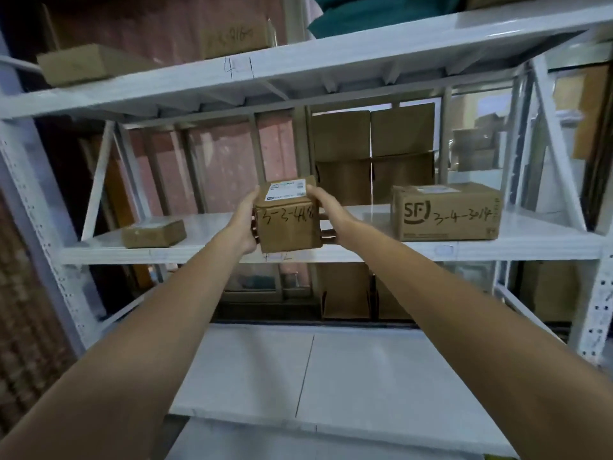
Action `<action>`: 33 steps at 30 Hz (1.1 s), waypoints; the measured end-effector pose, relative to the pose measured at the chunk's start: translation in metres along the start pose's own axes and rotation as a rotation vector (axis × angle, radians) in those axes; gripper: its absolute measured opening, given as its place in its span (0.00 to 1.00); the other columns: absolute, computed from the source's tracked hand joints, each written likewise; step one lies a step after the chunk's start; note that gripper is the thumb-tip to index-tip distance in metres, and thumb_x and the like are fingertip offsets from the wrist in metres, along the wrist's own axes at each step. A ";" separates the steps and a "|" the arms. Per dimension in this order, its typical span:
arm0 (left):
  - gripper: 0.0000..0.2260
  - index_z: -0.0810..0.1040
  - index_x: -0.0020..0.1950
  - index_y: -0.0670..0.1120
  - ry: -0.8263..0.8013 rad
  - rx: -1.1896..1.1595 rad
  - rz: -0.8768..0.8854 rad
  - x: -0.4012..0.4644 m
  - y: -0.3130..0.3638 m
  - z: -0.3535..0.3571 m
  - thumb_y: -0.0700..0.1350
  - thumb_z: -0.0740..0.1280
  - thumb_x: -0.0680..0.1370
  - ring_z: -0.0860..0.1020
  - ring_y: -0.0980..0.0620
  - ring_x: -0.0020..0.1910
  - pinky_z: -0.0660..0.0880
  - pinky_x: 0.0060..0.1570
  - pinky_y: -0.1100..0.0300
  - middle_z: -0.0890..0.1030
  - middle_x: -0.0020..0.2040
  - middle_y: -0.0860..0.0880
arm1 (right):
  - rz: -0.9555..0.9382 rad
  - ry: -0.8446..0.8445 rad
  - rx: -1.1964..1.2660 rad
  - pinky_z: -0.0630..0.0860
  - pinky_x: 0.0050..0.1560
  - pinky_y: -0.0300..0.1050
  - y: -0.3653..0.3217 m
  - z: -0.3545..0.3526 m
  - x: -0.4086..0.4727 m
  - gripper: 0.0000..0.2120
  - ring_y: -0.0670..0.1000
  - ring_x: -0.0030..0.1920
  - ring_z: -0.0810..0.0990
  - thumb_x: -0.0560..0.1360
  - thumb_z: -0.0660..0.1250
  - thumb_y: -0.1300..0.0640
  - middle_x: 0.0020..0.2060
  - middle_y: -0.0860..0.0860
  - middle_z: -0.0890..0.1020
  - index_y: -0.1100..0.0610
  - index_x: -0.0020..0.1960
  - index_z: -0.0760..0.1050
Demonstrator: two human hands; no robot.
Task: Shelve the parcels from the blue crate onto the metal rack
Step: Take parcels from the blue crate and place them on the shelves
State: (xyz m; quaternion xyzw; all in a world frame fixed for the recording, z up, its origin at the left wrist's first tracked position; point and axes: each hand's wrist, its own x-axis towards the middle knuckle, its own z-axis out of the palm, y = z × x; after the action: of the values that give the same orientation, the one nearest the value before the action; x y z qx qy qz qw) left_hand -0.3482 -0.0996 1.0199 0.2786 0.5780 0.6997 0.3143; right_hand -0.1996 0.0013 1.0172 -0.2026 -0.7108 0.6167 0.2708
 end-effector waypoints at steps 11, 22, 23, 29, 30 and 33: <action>0.23 0.84 0.45 0.49 -0.037 0.056 0.011 0.118 -0.005 -0.050 0.62 0.56 0.77 0.83 0.45 0.42 0.79 0.49 0.51 0.86 0.43 0.44 | -0.023 0.110 0.027 0.70 0.31 0.33 0.027 0.045 0.113 0.14 0.35 0.34 0.76 0.78 0.58 0.37 0.39 0.39 0.77 0.45 0.51 0.72; 0.29 0.80 0.60 0.49 -0.268 0.086 -0.039 0.160 -0.037 -0.077 0.68 0.56 0.75 0.81 0.43 0.54 0.76 0.58 0.45 0.84 0.54 0.42 | 0.095 0.319 -0.081 0.66 0.37 0.35 0.056 0.072 0.141 0.23 0.40 0.42 0.74 0.78 0.51 0.33 0.44 0.45 0.79 0.49 0.59 0.71; 0.29 0.81 0.59 0.50 -0.279 0.077 -0.035 0.160 -0.039 -0.078 0.69 0.55 0.74 0.83 0.44 0.52 0.77 0.55 0.46 0.84 0.53 0.43 | 0.086 0.321 -0.083 0.68 0.38 0.34 0.055 0.073 0.141 0.24 0.39 0.42 0.74 0.78 0.50 0.32 0.44 0.44 0.78 0.47 0.59 0.71; 0.24 0.84 0.41 0.54 -0.176 -0.010 0.082 0.146 -0.046 -0.091 0.66 0.53 0.78 0.81 0.50 0.48 0.74 0.50 0.53 0.85 0.41 0.53 | -0.019 0.488 -0.117 0.58 0.73 0.54 0.066 0.072 0.123 0.33 0.54 0.74 0.64 0.78 0.48 0.32 0.75 0.52 0.66 0.49 0.76 0.62; 0.22 0.82 0.43 0.53 -0.109 -0.015 0.112 0.142 -0.050 -0.095 0.63 0.54 0.79 0.80 0.49 0.49 0.74 0.52 0.53 0.84 0.43 0.52 | -0.015 0.537 -0.123 0.58 0.74 0.55 0.071 0.070 0.117 0.33 0.55 0.74 0.64 0.78 0.49 0.32 0.75 0.52 0.65 0.50 0.76 0.61; 0.16 0.75 0.54 0.44 0.241 -0.032 0.212 0.133 -0.074 -0.103 0.55 0.57 0.78 0.77 0.45 0.52 0.72 0.52 0.53 0.80 0.54 0.44 | -0.050 0.637 -0.166 0.67 0.68 0.51 0.091 0.063 0.095 0.30 0.54 0.67 0.72 0.78 0.51 0.33 0.68 0.52 0.74 0.51 0.70 0.69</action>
State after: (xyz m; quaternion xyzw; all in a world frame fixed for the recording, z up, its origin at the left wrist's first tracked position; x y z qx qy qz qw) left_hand -0.5029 -0.0539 0.9321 0.2469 0.5676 0.7665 0.1716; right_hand -0.3175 0.0265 0.9347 -0.3893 -0.6429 0.4554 0.4772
